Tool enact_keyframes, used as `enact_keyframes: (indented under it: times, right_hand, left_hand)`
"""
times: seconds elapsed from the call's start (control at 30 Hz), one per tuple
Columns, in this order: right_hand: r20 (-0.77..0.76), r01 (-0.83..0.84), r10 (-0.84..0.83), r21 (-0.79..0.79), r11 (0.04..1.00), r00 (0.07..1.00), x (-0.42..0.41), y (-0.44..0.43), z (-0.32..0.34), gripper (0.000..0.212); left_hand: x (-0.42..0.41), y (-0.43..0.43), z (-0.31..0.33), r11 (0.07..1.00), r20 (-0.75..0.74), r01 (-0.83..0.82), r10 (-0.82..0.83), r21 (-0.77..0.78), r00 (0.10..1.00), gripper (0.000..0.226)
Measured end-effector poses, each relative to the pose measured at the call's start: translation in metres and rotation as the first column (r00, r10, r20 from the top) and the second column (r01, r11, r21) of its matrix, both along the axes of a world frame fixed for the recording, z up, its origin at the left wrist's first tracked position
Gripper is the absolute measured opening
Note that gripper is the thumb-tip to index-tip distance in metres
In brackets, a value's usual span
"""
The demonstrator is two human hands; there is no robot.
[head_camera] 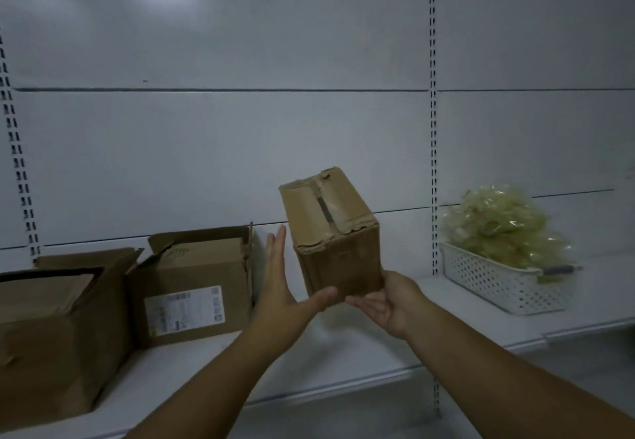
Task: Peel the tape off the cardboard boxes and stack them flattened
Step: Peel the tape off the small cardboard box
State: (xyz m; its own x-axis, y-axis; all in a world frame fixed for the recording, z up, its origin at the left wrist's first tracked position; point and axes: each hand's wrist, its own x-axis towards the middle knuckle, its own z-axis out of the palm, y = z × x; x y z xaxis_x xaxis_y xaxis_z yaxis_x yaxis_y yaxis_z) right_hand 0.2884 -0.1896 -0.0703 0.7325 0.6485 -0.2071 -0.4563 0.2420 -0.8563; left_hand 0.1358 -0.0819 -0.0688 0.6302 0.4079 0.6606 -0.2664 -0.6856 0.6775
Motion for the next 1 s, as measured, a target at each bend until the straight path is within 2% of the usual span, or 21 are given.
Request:
enact_keyframes:
  times: [0.1, 0.13, 0.17, 0.23, 0.3, 0.43, 0.5, 0.57, 0.6, 0.67, 0.73, 0.83, 0.93, 1.0]
  right_hand:
    - [0.006, -0.061, 0.062, -0.024, 0.998, 0.998, 0.012, -0.006, -0.002, 0.031]
    - [0.076, -0.078, 0.084, -0.090, 0.993, 0.994, 0.019, -0.010, -0.002, 0.036]
    - [0.209, -0.081, 0.129, -0.226, 0.971, 0.969, 0.026, -0.015, -0.001, 0.043]
    - [0.460, -0.015, 0.280, -0.499, 0.866, 0.843, 0.042, -0.029, 0.006, 0.054]
    - [0.593, 0.098, 0.362, -0.602, 0.792, 0.719, 0.063, -0.041, 0.016, 0.051]
    - [0.775, 0.224, 0.401, -0.556, 0.800, 0.488, 0.093, -0.044, 0.030, 0.057]
    - [0.852, 0.324, 0.430, -0.514, 0.794, 0.298, 0.101, -0.040, 0.026, 0.058]
    - [0.927, 0.432, 0.362, -0.368, 0.823, 0.099, 0.109, -0.036, 0.018, 0.053]
    - [0.952, 0.394, 0.301, -0.295, 0.870, 0.049, 0.112, -0.034, 0.014, 0.049]
    - [0.969, 0.194, 0.248, -0.244, 0.950, 0.002, 0.115, -0.029, 0.007, 0.050]
    - [0.961, 0.032, 0.275, -0.274, 0.961, -0.034, 0.116, -0.020, -0.003, 0.054]
    - [0.969, -0.023, 0.222, -0.226, 0.974, -0.110, 0.114, -0.004, -0.025, 0.054]
    - [0.998, -0.079, 0.053, -0.054, 0.995, -0.015, 0.110, 0.009, -0.044, 0.052]
    - [1.000, -0.106, 0.023, -0.022, 0.994, 0.012, 0.109, 0.013, -0.049, 0.057]
  left_hand:
    - [0.019, 0.005, 0.009, 0.998, 0.021, -0.021, 0.020, 0.054, 1.000, 0.087]
    - [0.026, 0.007, 0.012, 1.000, 0.047, -0.010, 0.008, 0.030, 0.999, 0.079]
    - [0.032, 0.009, 0.015, 1.000, 0.073, 0.007, -0.007, -0.013, 0.997, 0.072]
    - [0.042, 0.014, 0.017, 0.998, 0.087, 0.019, -0.015, -0.052, 0.996, 0.064]
    - [0.048, 0.016, 0.015, 0.999, 0.063, 0.000, 0.002, -0.044, 0.998, 0.063]
    - [0.058, 0.019, -0.002, 0.992, 0.014, 0.025, -0.023, -0.124, 1.000, 0.068]
    - [0.062, 0.018, -0.013, 0.991, -0.051, 0.024, -0.031, -0.131, 0.998, 0.068]
    - [0.066, 0.017, -0.025, 0.995, -0.137, 0.002, -0.015, -0.097, 0.990, 0.067]
    - [0.068, 0.016, -0.031, 0.996, -0.153, -0.007, -0.007, -0.088, 0.988, 0.067]
    - [0.072, 0.013, -0.041, 0.996, -0.138, -0.016, 0.003, -0.090, 0.990, 0.067]
    - [0.076, 0.008, -0.047, 0.995, -0.118, -0.046, 0.036, -0.087, 0.992, 0.070]
    - [0.081, 0.003, -0.054, 0.992, -0.106, -0.086, 0.076, -0.093, 0.992, 0.072]
    - [0.082, 0.004, -0.059, 0.990, -0.117, -0.099, 0.086, -0.104, 0.989, 0.074]
    - [0.079, 0.011, -0.062, 0.990, -0.133, -0.084, 0.069, -0.115, 0.989, 0.076]
